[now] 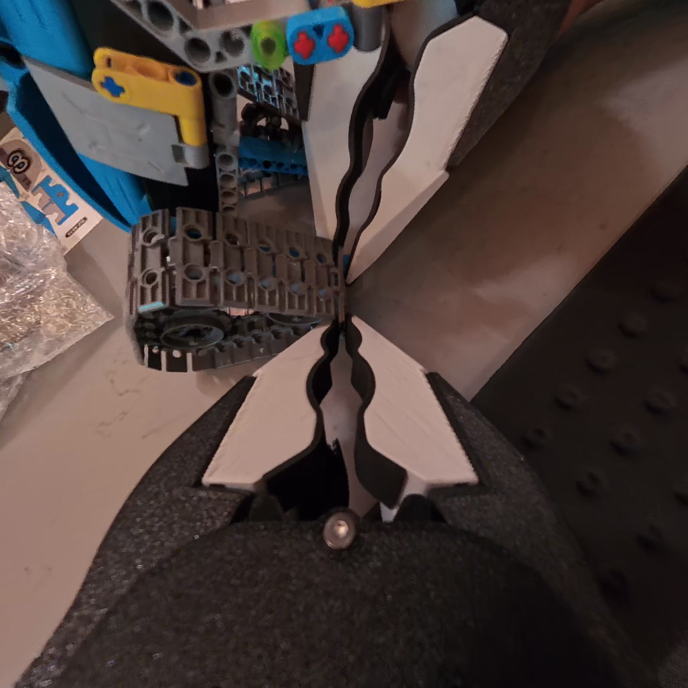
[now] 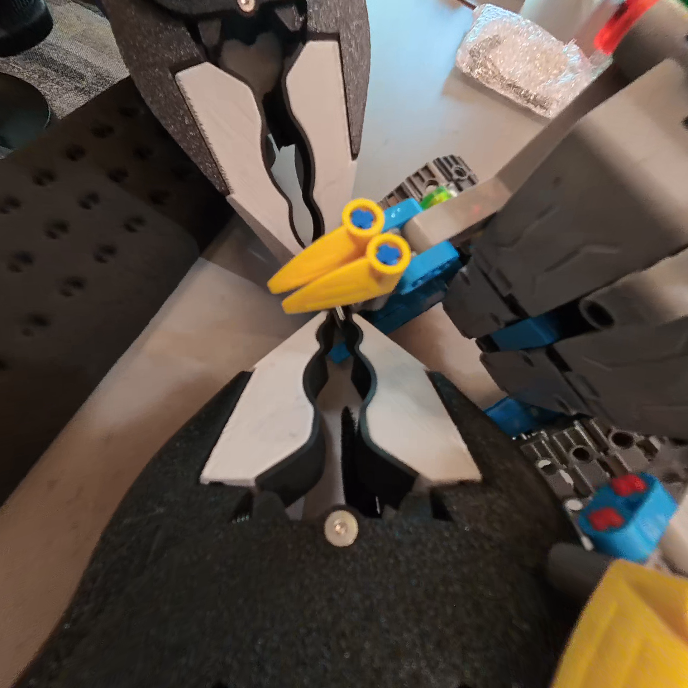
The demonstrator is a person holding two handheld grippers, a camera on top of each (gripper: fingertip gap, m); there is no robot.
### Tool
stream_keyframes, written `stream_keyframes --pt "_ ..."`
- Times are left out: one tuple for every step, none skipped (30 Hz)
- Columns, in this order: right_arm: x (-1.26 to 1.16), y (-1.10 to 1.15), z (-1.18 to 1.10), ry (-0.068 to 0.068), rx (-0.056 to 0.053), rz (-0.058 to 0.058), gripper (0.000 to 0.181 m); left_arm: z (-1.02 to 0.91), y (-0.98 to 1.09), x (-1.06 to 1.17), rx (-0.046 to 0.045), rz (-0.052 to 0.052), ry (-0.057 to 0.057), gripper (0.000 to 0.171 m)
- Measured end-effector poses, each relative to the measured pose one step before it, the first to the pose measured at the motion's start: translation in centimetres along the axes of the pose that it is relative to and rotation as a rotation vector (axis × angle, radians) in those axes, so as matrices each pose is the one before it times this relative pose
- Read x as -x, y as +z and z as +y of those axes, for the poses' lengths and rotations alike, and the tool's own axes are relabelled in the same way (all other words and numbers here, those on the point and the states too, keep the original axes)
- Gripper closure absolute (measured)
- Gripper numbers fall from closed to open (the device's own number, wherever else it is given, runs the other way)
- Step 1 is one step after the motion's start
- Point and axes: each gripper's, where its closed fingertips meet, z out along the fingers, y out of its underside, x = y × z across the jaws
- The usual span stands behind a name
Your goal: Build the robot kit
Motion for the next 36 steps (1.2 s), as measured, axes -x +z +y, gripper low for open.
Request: stream_keyframes --pt "-0.034 -0.012 -0.066 0.0038 0.0009 -0.0043 0.178 -0.036 -0.04 0.049 -0.00911 0.0116 -0.0205 0.171" --pt "-0.136 0.013 -0.081 0.0092 -0.0047 -0.0021 0.177 -0.028 -0.023 0.202 -0.00523 -0.0027 -0.0193 0.17" --pt "-0.207 0.038 0.012 0.0163 -0.0059 -0.0042 0.177 -0.014 0.033 0.204 -0.00109 -0.014 -0.0069 0.169" --pt "-0.183 -0.022 0.003 0.0057 -0.0009 -0.0065 0.177 -0.008 0.052 0.189 0.00383 -0.0213 0.0059 0.168" --pt "-0.15 -0.018 -0.061 -0.0028 0.0001 0.0011 0.177 -0.035 -0.014 0.172 0.00208 -0.0288 0.0195 0.166" --pt "-0.05 -0.016 -0.073 0.0043 -0.0019 -0.0008 0.177 -0.063 -0.089 0.115 -0.00672 -0.0333 0.0323 0.165" --pt "-0.026 -0.014 -0.076 0.0052 -0.0027 0.0002 0.177 -0.072 -0.133 0.11 -0.00879 -0.0406 0.0396 0.163" --pt "-0.025 0.028 -0.011 0.0042 -0.0008 0.0025 0.177 -0.177 -0.206 0.468 -0.01252 -0.0648 0.0374 0.151" --pt "0.034 0.033 0.036 0.0006 0.0004 -0.0001 0.176 -0.186 -0.186 0.143 -0.01057 -0.0374 0.0314 0.149" --pt "0.043 -0.037 0.014 0.0019 -0.0002 -0.0028 0.176 -0.044 -0.108 -0.182 -0.00125 -0.0043 0.0131 0.153" --pt "0.01 -0.04 0.037 0.0027 0.0001 -0.0019 0.176 0.095 0.024 -0.4 0.0068 0.0208 0.0077 0.161" --pt "0.014 0.007 0.081 0.0014 0.0015 0.0005 0.176 0.002 0.052 -0.048 0.00087 0.0049 0.0005 0.162" --pt "-0.01 -0.009 0.028 0.0025 -0.0005 0.0016 0.176 -0.006 0.055 -0.009 -0.0003 0.0077 -0.0072 0.162" --pt "-0.004 0.001 0.007 0.0067 0.0016 0.0014 0.176 -0.004 0.069 -0.009 0.00149 0.0075 -0.0078 0.162" --pt "0.024 0.015 -0.039 0.0046 -0.0003 0.0009 0.176 0.009 0.059 -0.016 0.00317 0.0039 -0.0032 0.162" --pt "0.05 0.033 -0.011 0.0038 0.0006 0.0004 0.176 0.023 0.079 -0.025 0.00462 -0.0014 0.006 0.162" --pt "0.076 0.044 -0.001 0.0055 0.0011 -0.0013 0.175 0.062 0.094 -0.031 0.00816 -0.0078 0.0148 0.162" --pt "-0.008 0.036 0.069 0.0036 0.0037 0.0028 0.175 0.024 0.067 0.01 0.00603 -0.0146 0.0191 0.162" --pt "-0.001 -0.006 0.023 0.0076 0.0003 -0.0031 0.175 -0.019 0.021 0.014 0.00212 -0.015 0.0185 0.162" --pt "0.001 -0.015 0.032 0.0059 0.0005 -0.0048 0.175 -0.037 0.026 -0.012 0.00169 -0.009 0.0144 0.162" --pt "0.008 -0.004 0.059 0.0007 0.0034 -0.0008 0.175 -0.003 0.045 -0.044 0.00428 -0.0007 0.0071 0.162" --pt "0.032 0.014 0.083 -0.0062 0.0045 0.0042 0.175 0.004 0.032 -0.063 0.0045 0.0115 -0.0076 0.163" --pt "0.006 0.016 0.026 -0.005 0.0028 0.0072 0.175 -0.006 -0.003 -0.058 -0.00053 0.0179 -0.0169 0.165" --pt "0.028 0.044 0.004 -0.0021 0.0008 0.005 0.176 -0.001 -0.032 -0.045 -0.00423 0.0174 -0.0094 0.166" --pt "0.043 0.018 -0.02 -0.0056 -0.0008 0.0035 0.176 0.002 -0.028 -0.024 -0.00386 0.0171 -0.0057 0.167" --pt "0.057 -0.007 -0.004 -0.0121 -0.0006 0.0051 0.176 -0.02 -0.046 -0.056 -0.00411 0.0265 -0.0224 0.168" --pt "0.126 -0.082 -0.073 -0.0219 -0.0066 0.0051 0.176 -0.064 -0.083 -0.121 -0.00996 0.0435 -0.0399 0.169" --pt "0.109 -0.118 -0.1 -0.0345 -0.0084 0.0109 0.177 -0.096 -0.108 -0.101 -0.01937 0.0517 -0.0543 0.169" --pt "0.031 -0.093 -0.147 -0.0341 -0.0123 0.0149 0.177 -0.106 -0.123 -0.034 -0.02291 0.0507 -0.0542 0.17" --pt "-0.045 -0.04 -0.147 -0.0257 -0.0116 0.013 0.177 -0.058 -0.08 0.001 -0.01558 0.0388 -0.0407 0.17" --pt "-0.055 -0.015 -0.058 -0.011 -0.0042 0.0019 0.176 -0.016 -0.022 0.021 -0.0049 0.023 -0.019 0.17" --pt "-0.038 -0.023 -0.063 0.0123 -0.0063 -0.0098 0.175 -0.048 -0.031 -0.004 -0.00492 0.0125 -0.0058 0.17" --pt "-0.005 -0.102 -0.098 0.0186 -0.0113 -0.0208 0.174 -0.11 -0.03 -0.13 -0.00614 0.0153 -0.0027 0.17" --pt "0.021 -0.176 -0.139 0.0239 -0.0115 -0.0207 0.173 -0.185 -0.042 -0.18 -0.0065 0.0164 -0.0042 0.17" --pt "0.017 -0.163 -0.176 0.0173 -0.0128 -0.0131 0.17 -0.167 -0.044 -0.132 -0.0047 0.0137 -0.0065 0.17" --pt "0.112 -0.105 -0.152 0.0011 -0.0102 -0.0115 0.168 -0.057 -0.013 -0.064 -0.00063 0.0085 -0.0008 0.17"
